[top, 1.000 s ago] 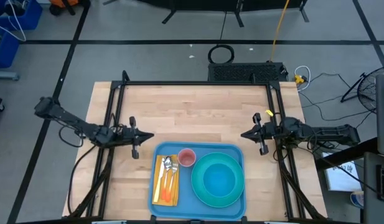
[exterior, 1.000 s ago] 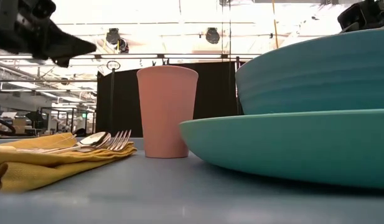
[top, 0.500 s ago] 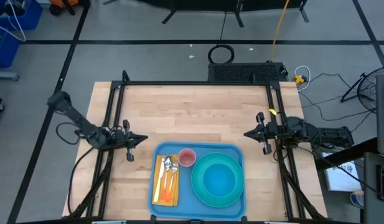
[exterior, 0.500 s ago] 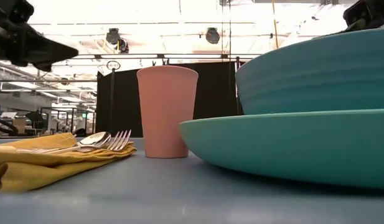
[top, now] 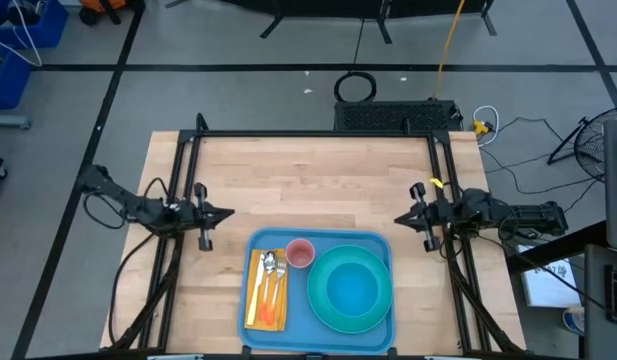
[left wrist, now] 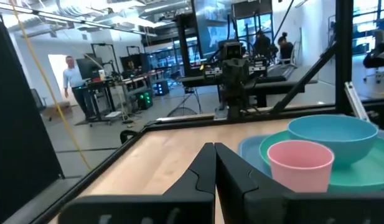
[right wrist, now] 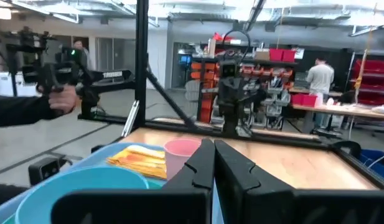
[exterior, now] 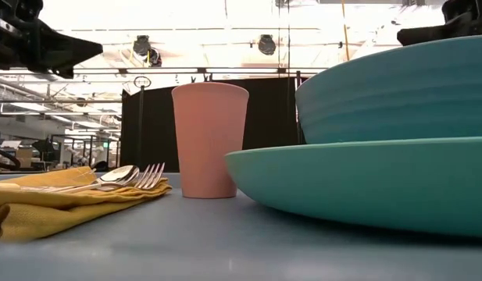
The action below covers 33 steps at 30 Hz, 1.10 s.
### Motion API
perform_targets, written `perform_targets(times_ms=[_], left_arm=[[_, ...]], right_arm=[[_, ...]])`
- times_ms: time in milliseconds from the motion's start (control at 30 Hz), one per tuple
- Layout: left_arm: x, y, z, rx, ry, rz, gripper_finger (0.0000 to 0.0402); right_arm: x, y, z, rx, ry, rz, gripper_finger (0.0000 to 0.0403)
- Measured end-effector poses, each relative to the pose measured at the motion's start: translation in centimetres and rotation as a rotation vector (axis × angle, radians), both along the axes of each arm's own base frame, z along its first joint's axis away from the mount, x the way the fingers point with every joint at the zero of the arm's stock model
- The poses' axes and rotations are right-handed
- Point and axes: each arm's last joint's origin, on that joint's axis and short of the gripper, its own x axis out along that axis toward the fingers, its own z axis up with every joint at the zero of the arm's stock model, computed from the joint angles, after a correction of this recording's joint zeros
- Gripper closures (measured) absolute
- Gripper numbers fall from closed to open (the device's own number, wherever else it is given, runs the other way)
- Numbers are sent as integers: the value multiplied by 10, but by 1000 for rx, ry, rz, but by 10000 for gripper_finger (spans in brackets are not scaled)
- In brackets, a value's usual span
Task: Set up tray
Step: Return to Home Position
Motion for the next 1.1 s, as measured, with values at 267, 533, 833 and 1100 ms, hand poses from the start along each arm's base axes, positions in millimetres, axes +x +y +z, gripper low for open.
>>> perform_targets(times_ms=[267,533,833,1100], left_arm=[[-8,4,-3,8,69,-20,401],[-4,11,-5,42,87,-37,402],[0,23,-9,-12,122,-207,401],[3,24,-12,-76,162,-240,401]], right_arm=[[0,1,-4,-13,45,23,403],[1,-1,-4,-55,32,1,403],[1,-7,-4,-9,39,2,403],[1,-7,-10,33,107,3,403]])
